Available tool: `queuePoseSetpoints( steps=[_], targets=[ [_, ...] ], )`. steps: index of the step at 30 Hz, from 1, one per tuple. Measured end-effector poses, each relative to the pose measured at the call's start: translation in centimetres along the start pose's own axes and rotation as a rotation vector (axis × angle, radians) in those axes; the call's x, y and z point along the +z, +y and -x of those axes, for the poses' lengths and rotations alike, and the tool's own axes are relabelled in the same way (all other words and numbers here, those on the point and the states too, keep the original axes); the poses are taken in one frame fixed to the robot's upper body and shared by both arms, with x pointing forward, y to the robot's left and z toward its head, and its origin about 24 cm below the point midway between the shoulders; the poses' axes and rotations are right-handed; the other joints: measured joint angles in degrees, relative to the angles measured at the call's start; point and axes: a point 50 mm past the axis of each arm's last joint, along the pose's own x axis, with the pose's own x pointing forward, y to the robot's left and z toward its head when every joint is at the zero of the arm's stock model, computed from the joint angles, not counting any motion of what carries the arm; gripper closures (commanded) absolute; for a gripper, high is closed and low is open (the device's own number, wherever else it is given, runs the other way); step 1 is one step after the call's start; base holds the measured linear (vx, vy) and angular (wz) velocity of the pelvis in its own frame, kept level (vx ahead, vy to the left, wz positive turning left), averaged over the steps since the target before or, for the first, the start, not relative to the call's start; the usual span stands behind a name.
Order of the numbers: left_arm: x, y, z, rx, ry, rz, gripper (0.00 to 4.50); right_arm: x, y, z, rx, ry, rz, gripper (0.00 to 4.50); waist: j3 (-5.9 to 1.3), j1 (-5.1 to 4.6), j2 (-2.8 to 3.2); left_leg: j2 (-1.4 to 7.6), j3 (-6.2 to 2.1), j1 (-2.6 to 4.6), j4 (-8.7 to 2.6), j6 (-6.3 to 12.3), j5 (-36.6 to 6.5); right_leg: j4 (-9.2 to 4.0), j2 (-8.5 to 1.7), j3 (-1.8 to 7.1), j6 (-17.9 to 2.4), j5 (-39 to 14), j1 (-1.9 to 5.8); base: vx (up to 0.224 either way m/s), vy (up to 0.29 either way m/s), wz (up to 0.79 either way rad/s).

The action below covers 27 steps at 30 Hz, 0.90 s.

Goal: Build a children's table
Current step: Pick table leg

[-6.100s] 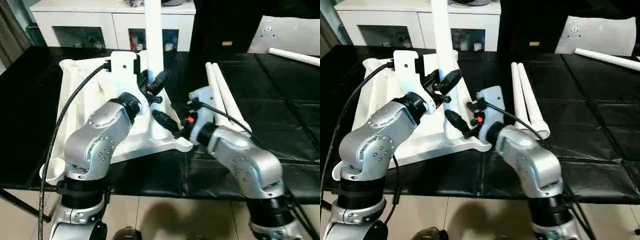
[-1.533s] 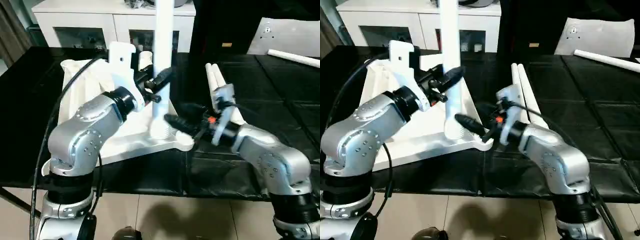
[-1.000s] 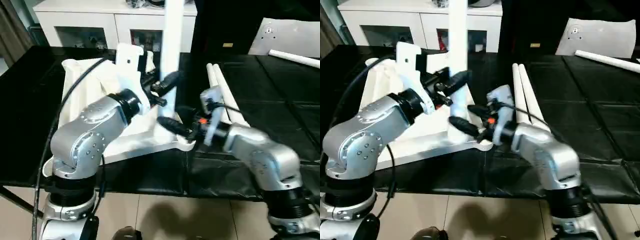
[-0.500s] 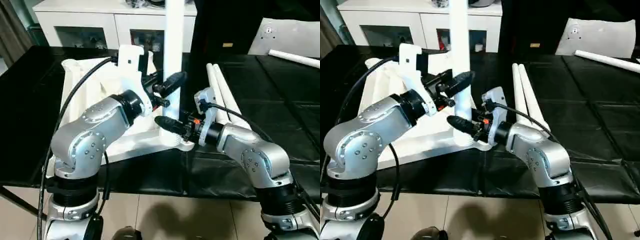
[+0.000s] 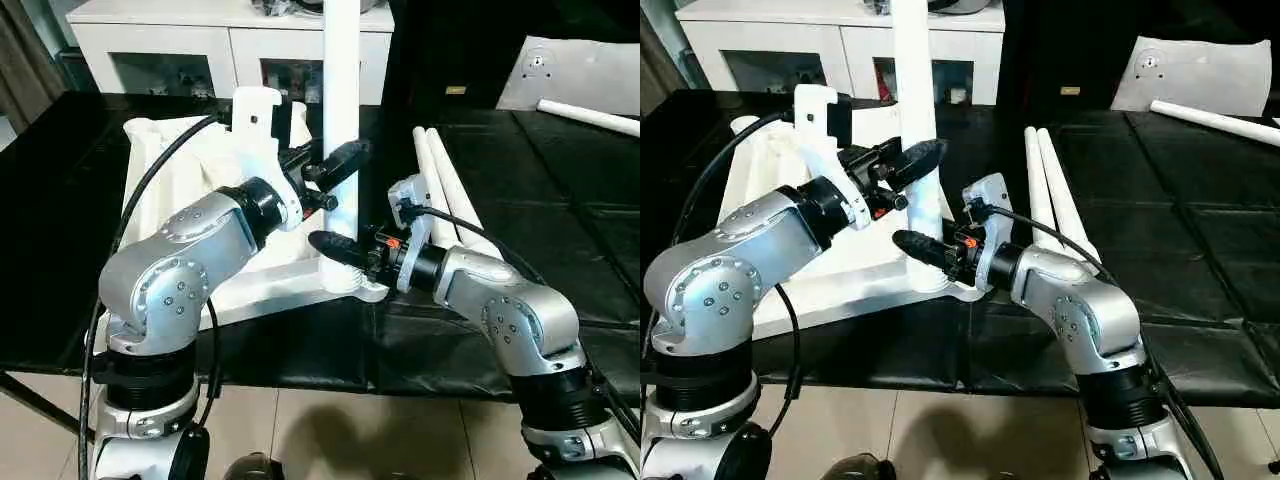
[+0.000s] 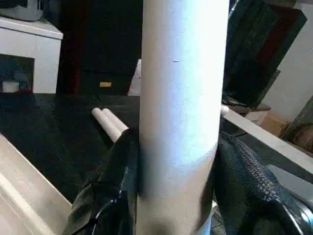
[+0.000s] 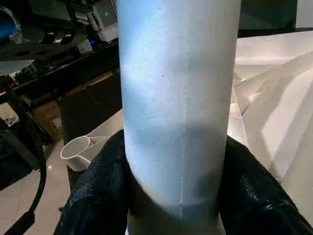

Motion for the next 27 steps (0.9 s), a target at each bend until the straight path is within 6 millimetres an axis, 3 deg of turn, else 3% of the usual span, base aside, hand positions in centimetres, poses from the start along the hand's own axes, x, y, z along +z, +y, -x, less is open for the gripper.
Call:
queuePoseSetpoints(
  steps=[11, 15, 18, 27],
  targets=[
    [0.7, 0.5, 0.8, -0.113, 0.003, -0.022, 1.30, -0.2, -0.6, 1.2, 0.048, 0.011, -0.016, 2.59, -0.01, 0.12, 0.01, 0.00, 0.00, 0.00, 0.00, 0.00, 0.0, 0.00, 0.00, 0.00, 0.0, 0.0, 0.00, 0.000, 0.000, 0.00],
    [1.8, 0.1, 0.7, -0.212, -0.034, 0.016, 1.28, -0.1, -0.4, 1.8, 0.105, 0.009, -0.014, 2.59, -0.01, 0.23, 0.02, 0.00, 0.00, 0.01, 0.01, 0.00, 0.0, 0.00, -0.01, 0.00, 0.0, 0.0, 0.01, 0.000, 0.000, 0.00],
    [2.4, 0.1, 0.7, -0.247, -0.051, 0.030, 1.61, -0.1, -0.2, 2.2, 0.132, 0.015, -0.005, 2.59, -0.02, 0.20, 0.03, 0.00, 0.00, 0.03, 0.01, 0.00, 0.0, 0.00, 0.00, 0.00, 0.0, 0.0, 0.02, 0.000, 0.000, 0.00],
    [1.7, 0.5, 0.3, -0.264, -0.011, 0.060, 2.23, -0.5, -0.1, 2.5, 0.157, 0.023, -0.022, 2.59, -0.02, 0.24, 0.04, 0.00, 0.00, 0.01, 0.01, 0.00, 0.0, 0.00, 0.00, 0.00, 0.0, 0.0, 0.02, 0.000, 0.000, 0.00]
  ],
)
